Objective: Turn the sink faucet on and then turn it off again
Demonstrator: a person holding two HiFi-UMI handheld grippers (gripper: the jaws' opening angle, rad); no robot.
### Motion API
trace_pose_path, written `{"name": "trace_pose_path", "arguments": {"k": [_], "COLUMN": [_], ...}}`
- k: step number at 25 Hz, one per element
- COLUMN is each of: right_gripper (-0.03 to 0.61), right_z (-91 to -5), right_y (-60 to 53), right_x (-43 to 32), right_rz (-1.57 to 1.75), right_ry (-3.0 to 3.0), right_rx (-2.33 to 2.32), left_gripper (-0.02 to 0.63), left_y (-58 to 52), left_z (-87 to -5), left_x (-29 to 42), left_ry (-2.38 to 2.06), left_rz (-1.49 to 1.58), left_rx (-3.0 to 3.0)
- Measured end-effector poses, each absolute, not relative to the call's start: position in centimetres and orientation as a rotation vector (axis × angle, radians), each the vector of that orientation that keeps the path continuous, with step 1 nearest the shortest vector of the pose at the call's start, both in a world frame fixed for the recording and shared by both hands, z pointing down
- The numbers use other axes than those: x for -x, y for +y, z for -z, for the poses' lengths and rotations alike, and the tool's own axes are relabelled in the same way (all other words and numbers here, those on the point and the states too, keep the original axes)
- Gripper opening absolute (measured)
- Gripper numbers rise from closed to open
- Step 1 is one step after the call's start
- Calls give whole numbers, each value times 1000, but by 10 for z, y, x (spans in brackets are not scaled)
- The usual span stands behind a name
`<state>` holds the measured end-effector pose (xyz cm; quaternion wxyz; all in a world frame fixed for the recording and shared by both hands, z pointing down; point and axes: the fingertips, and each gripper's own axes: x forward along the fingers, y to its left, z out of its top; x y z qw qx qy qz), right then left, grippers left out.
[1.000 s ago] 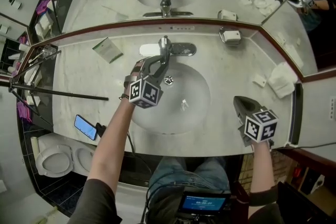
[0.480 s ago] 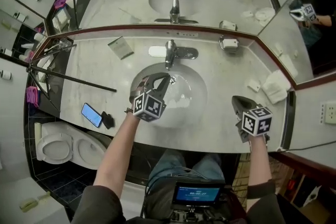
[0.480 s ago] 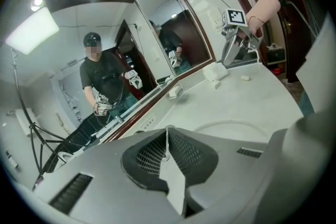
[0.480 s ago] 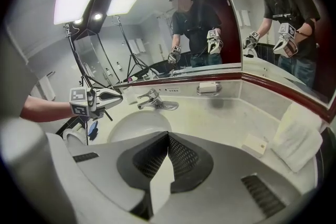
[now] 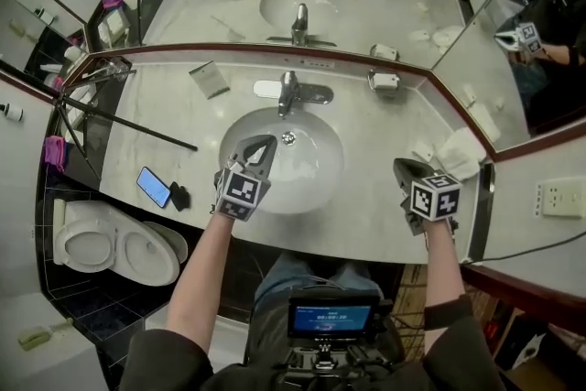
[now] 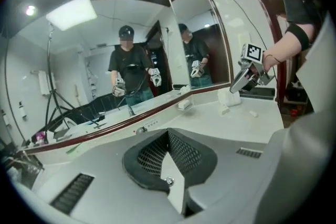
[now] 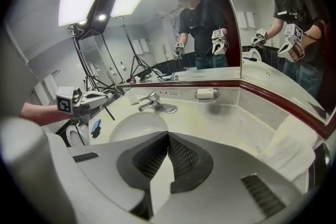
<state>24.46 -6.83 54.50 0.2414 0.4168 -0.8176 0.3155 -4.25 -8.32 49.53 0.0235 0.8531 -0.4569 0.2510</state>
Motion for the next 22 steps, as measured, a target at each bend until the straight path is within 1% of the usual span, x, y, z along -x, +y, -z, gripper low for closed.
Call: {"name": "trace_pose_path", "arguments": {"k": [5,22], "right_gripper": [18,18], "right_z": [-541,-558], "right_y": [-77,-89], "right_x": [-254,-288], "right_rz": [-857,-888], "right_ry": [-2256,-2270], "right_rx": [-1111,-1084], "left_gripper": [0,0], "left_y": [-71,-13], "left_z": [-480,-464], "left_x": [45,27], "left_ry": [-1464,-1586], "left_rz": [-619,-468], "left_rx": [-2477,-2311]}}
